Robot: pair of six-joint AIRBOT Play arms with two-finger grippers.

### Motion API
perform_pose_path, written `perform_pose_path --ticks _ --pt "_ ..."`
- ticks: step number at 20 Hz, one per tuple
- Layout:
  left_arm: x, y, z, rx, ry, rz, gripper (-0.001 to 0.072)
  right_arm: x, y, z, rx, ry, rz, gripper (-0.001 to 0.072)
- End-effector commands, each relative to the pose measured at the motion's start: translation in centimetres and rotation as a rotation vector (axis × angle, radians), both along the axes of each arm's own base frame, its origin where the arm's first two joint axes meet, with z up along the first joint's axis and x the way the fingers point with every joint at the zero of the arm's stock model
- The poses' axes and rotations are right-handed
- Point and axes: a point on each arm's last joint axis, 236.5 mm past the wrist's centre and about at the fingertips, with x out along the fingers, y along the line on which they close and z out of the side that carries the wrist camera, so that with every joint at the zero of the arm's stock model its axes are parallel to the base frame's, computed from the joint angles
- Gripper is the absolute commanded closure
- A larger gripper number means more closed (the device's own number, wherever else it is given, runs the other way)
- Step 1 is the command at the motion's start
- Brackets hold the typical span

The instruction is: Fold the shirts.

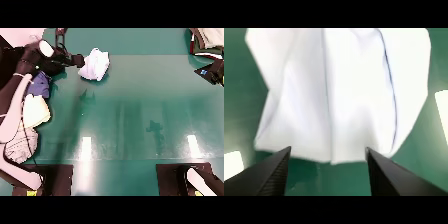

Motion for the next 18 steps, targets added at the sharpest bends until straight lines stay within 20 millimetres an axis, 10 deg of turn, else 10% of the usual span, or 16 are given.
perform_pose_path --ticks 1,4,7,9,14,18 --pt "2.8 -1.6 -4.1 -0.136 -0.018 0.02 0.0149 0.0 0.0 0.0 0.001 0.001 0.001 0.0695" --pt "2.8 -2.0 -6.5 -0.158 0.025 0.03 0.0184 0.1 0.0 0.0 -0.001 -0.001 -0.001 0.0695" --pt "2.9 -2.2 -5.8 -0.163 0.018 0.023 0.0598 0.2 -0.1 0.1 -0.001 -0.006 -0.006 0.0695" --pt "2.4 -3.1 -3.5 -0.171 0.027 -0.033 0.0687 0.2 -0.1 0.2 0.0 -0.012 -0.009 0.0695" --pt "-1.1 -5.3 14.4 -0.117 -0.215 -0.299 0.0687 0.7 -0.3 6.0 -0.052 -0.145 -0.006 0.0695" --pt "-12.4 -7.6 28.2 -0.206 -0.382 -0.52 0.0687 0.3 -0.2 11.7 -0.102 -0.273 -0.003 0.0695"
